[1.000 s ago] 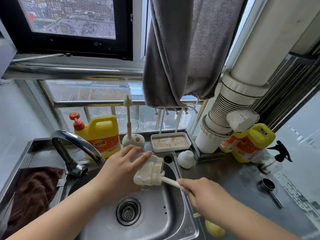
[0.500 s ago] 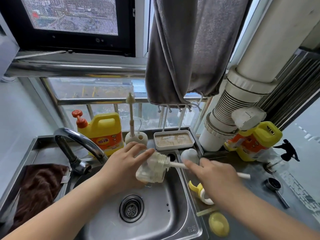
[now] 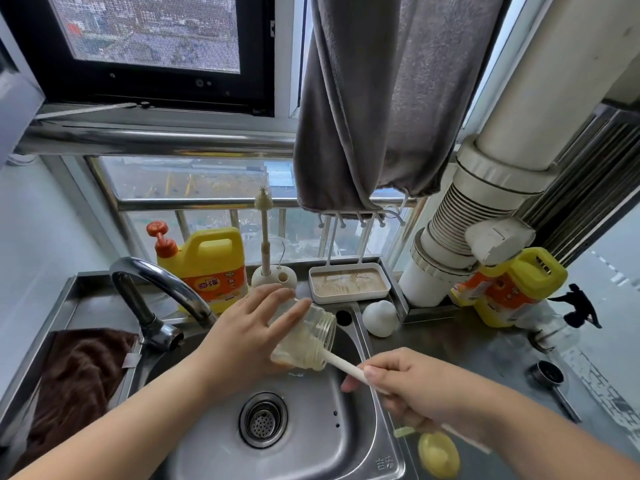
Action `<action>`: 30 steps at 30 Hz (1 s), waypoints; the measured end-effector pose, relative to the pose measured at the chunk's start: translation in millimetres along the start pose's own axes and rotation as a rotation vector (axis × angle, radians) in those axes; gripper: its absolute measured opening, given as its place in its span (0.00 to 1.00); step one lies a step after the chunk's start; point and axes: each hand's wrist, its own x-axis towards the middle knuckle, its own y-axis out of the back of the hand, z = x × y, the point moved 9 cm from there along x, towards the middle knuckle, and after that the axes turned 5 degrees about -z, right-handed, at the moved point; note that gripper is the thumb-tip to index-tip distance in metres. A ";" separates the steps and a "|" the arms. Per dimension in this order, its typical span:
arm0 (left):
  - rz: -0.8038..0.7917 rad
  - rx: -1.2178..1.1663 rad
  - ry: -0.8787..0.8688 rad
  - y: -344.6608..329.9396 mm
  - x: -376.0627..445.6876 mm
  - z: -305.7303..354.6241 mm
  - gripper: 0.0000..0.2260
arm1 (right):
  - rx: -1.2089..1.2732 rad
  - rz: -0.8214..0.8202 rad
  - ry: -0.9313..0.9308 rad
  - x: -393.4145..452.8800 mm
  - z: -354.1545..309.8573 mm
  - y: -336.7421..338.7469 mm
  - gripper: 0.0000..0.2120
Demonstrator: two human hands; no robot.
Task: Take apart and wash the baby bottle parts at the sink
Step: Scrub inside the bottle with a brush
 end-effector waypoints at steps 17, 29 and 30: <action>-0.304 0.012 -0.033 -4.8 22.5 16.9 0.45 | -0.237 0.004 -0.015 1.1 -6.3 -6.4 0.11; -0.290 -0.198 0.048 -6.8 12.1 11.5 0.42 | -1.378 0.631 0.348 -11.1 -58.2 7.1 0.16; -0.231 -0.194 0.030 -0.8 13.8 12.2 0.42 | -1.312 0.634 0.341 -8.0 -58.2 7.6 0.13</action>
